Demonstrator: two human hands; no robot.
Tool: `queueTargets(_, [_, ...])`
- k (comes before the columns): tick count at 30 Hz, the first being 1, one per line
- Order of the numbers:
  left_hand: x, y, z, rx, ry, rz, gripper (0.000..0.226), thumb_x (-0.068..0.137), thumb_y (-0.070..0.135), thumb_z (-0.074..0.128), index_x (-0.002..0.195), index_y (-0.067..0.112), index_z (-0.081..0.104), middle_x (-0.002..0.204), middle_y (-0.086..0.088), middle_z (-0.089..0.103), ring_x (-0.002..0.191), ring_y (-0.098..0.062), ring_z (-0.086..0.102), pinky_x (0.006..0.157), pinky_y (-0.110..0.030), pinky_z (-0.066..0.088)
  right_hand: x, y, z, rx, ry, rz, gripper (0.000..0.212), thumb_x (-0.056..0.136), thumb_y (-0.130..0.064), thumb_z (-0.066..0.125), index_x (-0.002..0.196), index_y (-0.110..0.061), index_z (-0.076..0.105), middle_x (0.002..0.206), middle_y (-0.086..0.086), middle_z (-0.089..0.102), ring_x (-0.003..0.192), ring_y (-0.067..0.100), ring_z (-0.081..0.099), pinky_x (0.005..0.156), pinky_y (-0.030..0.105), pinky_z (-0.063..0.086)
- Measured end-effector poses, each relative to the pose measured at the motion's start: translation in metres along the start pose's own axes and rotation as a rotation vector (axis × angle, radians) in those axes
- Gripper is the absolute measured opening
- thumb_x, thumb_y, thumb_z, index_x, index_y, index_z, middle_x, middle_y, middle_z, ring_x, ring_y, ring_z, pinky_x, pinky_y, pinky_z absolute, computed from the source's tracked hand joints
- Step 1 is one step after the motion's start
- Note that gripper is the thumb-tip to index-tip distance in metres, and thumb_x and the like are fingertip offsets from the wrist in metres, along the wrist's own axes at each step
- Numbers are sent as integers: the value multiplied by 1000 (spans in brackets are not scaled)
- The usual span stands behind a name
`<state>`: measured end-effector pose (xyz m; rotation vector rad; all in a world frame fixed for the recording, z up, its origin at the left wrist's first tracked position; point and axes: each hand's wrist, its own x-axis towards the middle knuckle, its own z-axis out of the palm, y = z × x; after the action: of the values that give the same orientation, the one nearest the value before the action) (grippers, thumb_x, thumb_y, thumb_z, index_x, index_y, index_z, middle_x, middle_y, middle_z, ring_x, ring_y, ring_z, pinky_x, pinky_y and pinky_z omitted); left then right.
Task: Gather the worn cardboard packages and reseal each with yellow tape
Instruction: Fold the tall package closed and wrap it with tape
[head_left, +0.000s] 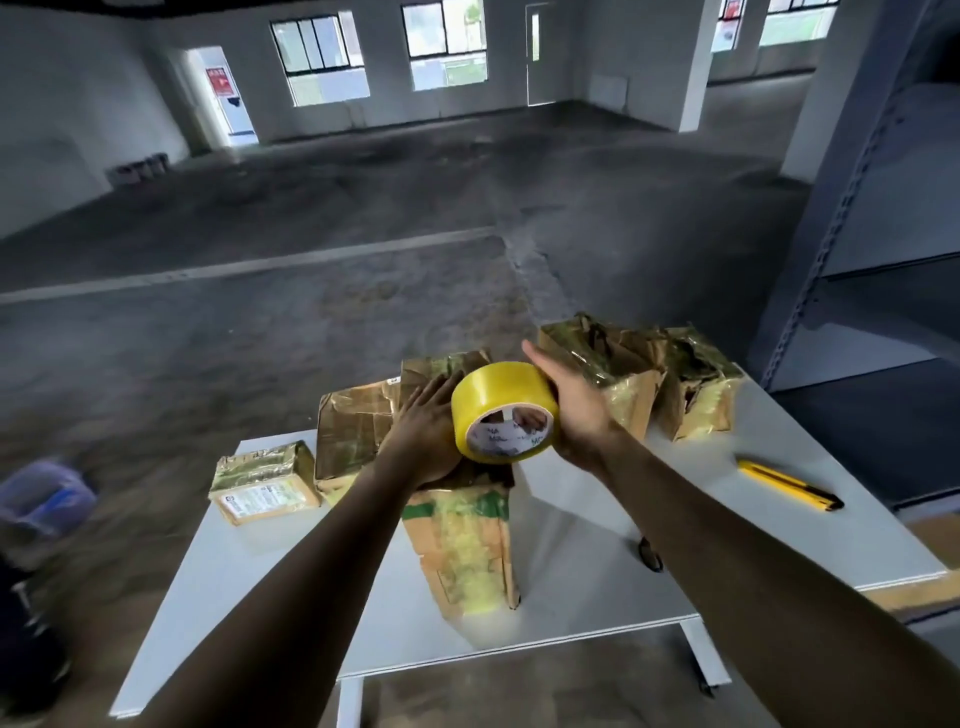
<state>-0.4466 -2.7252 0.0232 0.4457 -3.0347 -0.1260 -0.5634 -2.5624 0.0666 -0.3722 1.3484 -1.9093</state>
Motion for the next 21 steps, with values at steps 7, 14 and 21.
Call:
queueTargets(7, [-5, 19, -7, -111, 144, -187, 84, 89, 69, 2, 153, 25, 34, 161, 4, 28, 150, -15, 19, 122, -39, 13, 15, -4, -67, 47, -10, -42, 28, 83, -40, 76, 98, -16, 77, 93, -2, 75, 86, 15, 72, 78, 32, 57])
queueTargets(14, [-8, 33, -13, -45, 16, -351, 87, 86, 81, 19, 156, 30, 18, 165, 12, 11, 152, -10, 3, 121, -50, 0, 6, 57, -105, -219, 39, 50, 57, 62, -69, 76, 57, -21, 46, 51, 2, 39, 48, 18, 41, 58, 32, 33])
queueTargets(21, [17, 59, -16, -189, -73, -594, 117, 66, 84, 56, 155, 24, 10, 165, -6, -2, 151, -33, -5, 114, -68, 12, -1, 88, -93, -529, -93, 23, 70, 74, -85, 50, 59, -19, 30, 61, 6, 31, 58, 16, 35, 65, 35, 24])
